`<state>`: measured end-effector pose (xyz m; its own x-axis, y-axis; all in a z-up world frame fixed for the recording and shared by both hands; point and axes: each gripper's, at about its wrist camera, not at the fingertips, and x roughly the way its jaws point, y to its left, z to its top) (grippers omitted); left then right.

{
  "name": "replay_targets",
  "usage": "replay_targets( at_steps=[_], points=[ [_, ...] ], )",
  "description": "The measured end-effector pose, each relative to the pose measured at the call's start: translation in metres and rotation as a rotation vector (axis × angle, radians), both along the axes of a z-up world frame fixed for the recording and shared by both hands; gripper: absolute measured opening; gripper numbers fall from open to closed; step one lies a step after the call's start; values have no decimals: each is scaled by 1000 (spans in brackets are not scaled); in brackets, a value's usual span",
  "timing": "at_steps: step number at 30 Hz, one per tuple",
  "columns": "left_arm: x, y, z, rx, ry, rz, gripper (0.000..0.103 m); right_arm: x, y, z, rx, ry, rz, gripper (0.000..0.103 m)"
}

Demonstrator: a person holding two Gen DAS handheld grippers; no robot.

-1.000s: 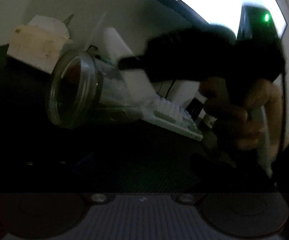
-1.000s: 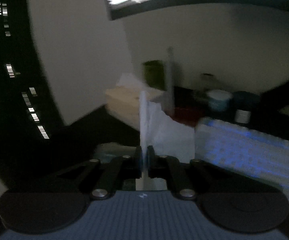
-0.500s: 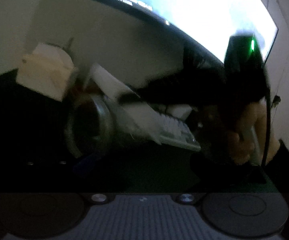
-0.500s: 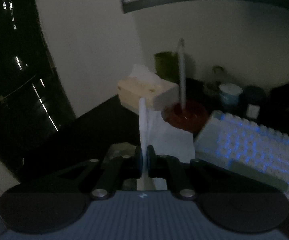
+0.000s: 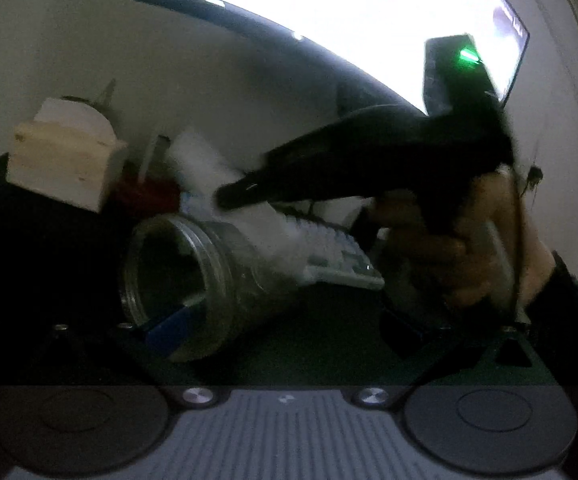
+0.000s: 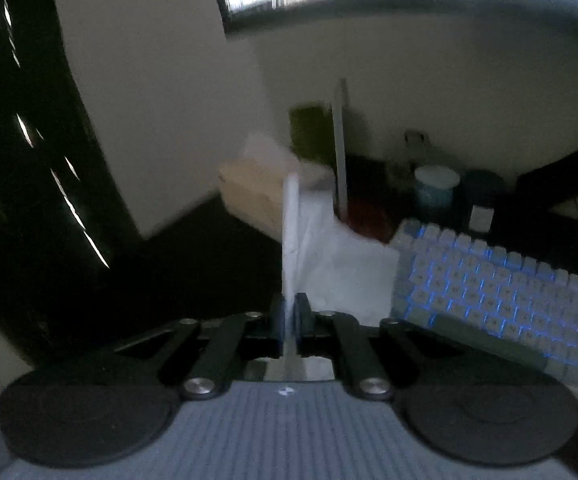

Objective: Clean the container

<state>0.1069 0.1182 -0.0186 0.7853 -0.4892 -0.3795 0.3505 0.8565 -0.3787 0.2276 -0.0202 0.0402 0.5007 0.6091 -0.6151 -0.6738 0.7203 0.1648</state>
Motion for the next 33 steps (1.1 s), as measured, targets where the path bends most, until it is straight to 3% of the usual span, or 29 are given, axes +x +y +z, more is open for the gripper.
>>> replay_targets(
  at_steps=[4,8,15,23,27,33],
  points=[
    [8,-1,-9,11,49,6,102,-3,-19,-8,12,-6,-5,7],
    [10,3,-10,-6,68,9,102,-1,-52,-16,56,43,-61,7],
    [4,-24,-13,22,78,-95,102,-29,-80,-10,87,31,-56,7],
    [-1,-54,-19,59,92,-189,103,-59,-93,-10,132,-14,64,7],
    [-1,-63,-24,83,102,-175,103,-38,-104,-11,124,19,-83,7],
    [0,-55,-26,55,112,-174,103,-81,-85,-5,136,-28,143,7]
  ],
)
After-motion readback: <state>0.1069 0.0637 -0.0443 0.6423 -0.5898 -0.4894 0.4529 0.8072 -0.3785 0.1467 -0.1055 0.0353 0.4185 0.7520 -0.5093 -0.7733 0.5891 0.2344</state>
